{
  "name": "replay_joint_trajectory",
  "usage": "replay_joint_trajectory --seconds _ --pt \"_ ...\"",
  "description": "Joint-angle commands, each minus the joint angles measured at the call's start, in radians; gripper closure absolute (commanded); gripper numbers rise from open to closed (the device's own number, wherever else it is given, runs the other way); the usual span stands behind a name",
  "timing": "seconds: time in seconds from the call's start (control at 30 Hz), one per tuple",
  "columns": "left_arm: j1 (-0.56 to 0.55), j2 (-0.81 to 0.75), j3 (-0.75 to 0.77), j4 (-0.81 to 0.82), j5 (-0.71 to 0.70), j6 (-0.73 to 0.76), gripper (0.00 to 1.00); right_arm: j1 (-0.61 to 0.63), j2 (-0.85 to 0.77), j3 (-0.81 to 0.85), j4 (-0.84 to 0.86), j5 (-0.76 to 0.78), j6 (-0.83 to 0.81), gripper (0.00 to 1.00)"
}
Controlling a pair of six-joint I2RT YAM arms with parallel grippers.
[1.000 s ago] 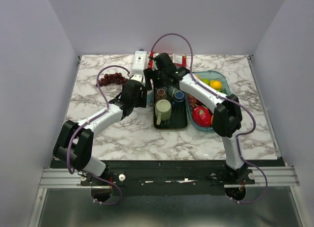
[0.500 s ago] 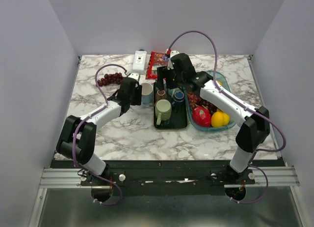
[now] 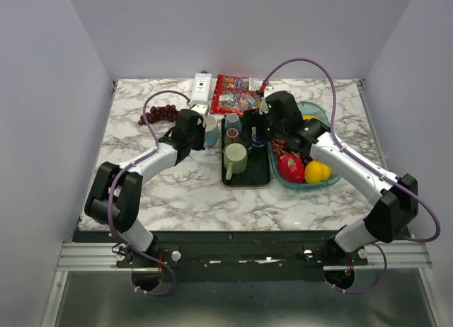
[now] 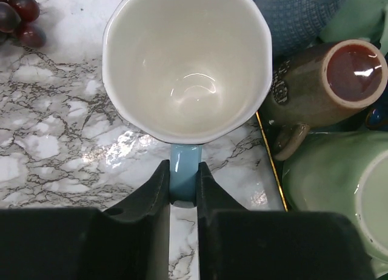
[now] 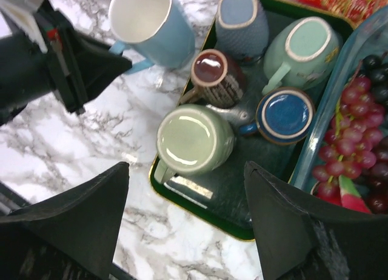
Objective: Turn the mug right side up
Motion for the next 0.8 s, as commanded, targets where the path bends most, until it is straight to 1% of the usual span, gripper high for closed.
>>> replay_joint_trajectory --seconds 0.0,0.03,0.07,0.1,0.13,0.17,0.2,0.3,0.33,0.4,0.43,0.5,0.53,0.57,0.63,0.67,0.7,0.73,0.77 --pt "0.0 0.01 0.028 0.015 -0.063 -0.024 0.88 -0.002 -0.066 -0.1 0.001 -0.099 0.031 0.17" --pt "0.0 0.009 0.029 0.005 -0.086 -0.047 0.91 -0.002 -0.074 -0.119 0.001 -0.124 0.049 0.17" --pt "0.0 0.006 0.03 0.002 -0.103 -0.057 0.96 -0.002 -0.089 -0.136 0.007 -0.135 0.058 0.17" --pt "0.0 0.001 0.025 0.003 -0.158 -0.07 0.99 -0.001 -0.095 -0.177 0.014 -0.146 0.069 0.17" --pt "0.0 -0.004 0.023 -0.005 -0.184 -0.099 1.0 -0.001 -0.103 -0.194 0.024 -0.161 0.09 0.17" --pt "0.0 -0.013 0.019 -0.002 -0.203 -0.103 1.0 0.001 -0.12 -0.214 0.04 -0.166 0.101 0.17" --pt "-0.002 -0.017 0.008 0.002 -0.252 -0.11 1.0 0.007 -0.124 -0.251 0.051 -0.169 0.112 0.17" --pt "-0.008 -0.033 -0.009 0.012 -0.316 -0.105 1.0 0.028 -0.141 -0.289 0.077 -0.165 0.147 0.17" --pt "-0.013 -0.033 -0.009 0.014 -0.377 -0.097 1.0 0.034 -0.14 -0.307 0.082 -0.159 0.164 0.17" --pt "-0.026 -0.028 -0.006 0.012 -0.416 -0.073 1.0 0.057 -0.129 -0.318 0.088 -0.14 0.184 0.17" --pt "-0.028 -0.024 -0.001 0.003 -0.434 -0.068 1.0 0.066 -0.126 -0.328 0.09 -0.105 0.205 0.17" --pt "-0.028 -0.008 0.0 -0.003 -0.441 -0.073 1.0 0.089 -0.118 -0.34 0.094 -0.067 0.234 0.16" --pt "-0.028 -0.004 -0.003 -0.005 -0.439 -0.076 0.97 0.099 -0.108 -0.344 0.097 -0.03 0.265 0.16" --pt "-0.028 0.001 -0.004 -0.005 -0.435 -0.079 0.9 0.106 -0.103 -0.354 0.108 -0.019 0.277 0.14" --pt "-0.027 0.003 -0.01 -0.005 -0.433 -0.094 0.84 0.137 -0.083 -0.355 0.111 0.083 0.305 0.11" --pt "-0.028 -0.001 -0.012 -0.003 -0.441 -0.099 0.75 0.148 -0.075 -0.354 0.111 0.116 0.31 0.05" --pt "-0.028 -0.004 -0.018 -0.002 -0.444 -0.105 0.73 0.169 -0.065 -0.346 0.11 0.151 0.319 0.01" --pt "-0.028 -0.01 -0.024 0.009 -0.442 -0.113 0.68 0.178 -0.055 -0.344 0.107 0.212 0.348 0.0" --pt "-0.028 -0.026 -0.033 0.017 -0.444 -0.116 0.51 0.183 -0.034 -0.34 0.102 0.226 0.366 0.0"
